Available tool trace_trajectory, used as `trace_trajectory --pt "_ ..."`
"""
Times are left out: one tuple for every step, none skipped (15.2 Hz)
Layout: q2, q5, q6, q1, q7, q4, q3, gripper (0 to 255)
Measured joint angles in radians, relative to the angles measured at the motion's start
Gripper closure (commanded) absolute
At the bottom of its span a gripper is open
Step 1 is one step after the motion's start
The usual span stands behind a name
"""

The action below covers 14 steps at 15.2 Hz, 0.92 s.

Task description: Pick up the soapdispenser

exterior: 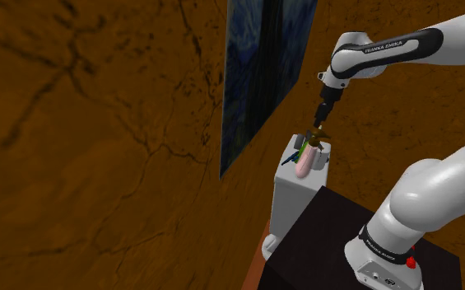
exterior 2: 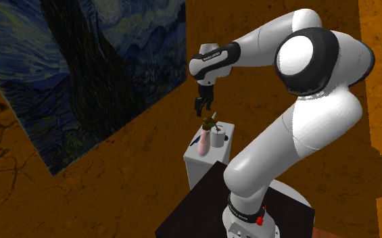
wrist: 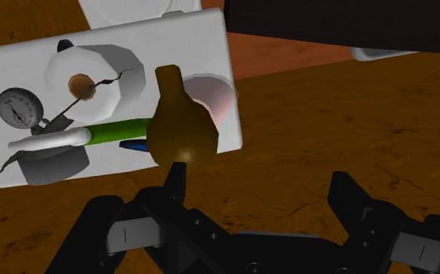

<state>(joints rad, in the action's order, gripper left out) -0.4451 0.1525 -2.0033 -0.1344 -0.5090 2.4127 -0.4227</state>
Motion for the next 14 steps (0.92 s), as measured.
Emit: trace_trajectory --pt "0.021 0.003 -0.019 -0.007 -0.024 -0.001 -0.023 0" --pt "0.051 -0.001 -0.036 -0.008 -0.044 -0.012 -0.043 0" --pt "0.089 -0.008 -0.056 -0.009 -0.070 -0.028 -0.067 0" --pt "0.112 -0.012 -0.069 -0.010 -0.085 -0.035 -0.080 0" --pt "0.129 -0.016 -0.083 -0.010 -0.096 -0.038 -0.090 0" --pt "0.140 -0.018 -0.097 -0.011 -0.103 -0.033 -0.096 0" --pt "0.147 -0.020 -0.114 -0.010 -0.105 -0.023 -0.099 0" --pt "0.154 -0.022 -0.126 -0.009 -0.106 -0.018 -0.101 0" --pt "0.165 -0.025 -0.142 -0.008 -0.111 -0.011 -0.105 0" --pt "0.173 -0.028 -0.157 -0.007 -0.113 -0.004 -0.108 0" --pt "0.180 -0.030 -0.171 -0.006 -0.115 0.003 -0.110 0" --pt "0.185 -0.032 -0.181 -0.005 -0.117 0.009 -0.112 0" --pt "0.189 -0.033 -0.187 -0.005 -0.119 0.012 -0.113 255" --pt "0.191 -0.034 -0.191 -0.005 -0.120 0.013 -0.114 255"
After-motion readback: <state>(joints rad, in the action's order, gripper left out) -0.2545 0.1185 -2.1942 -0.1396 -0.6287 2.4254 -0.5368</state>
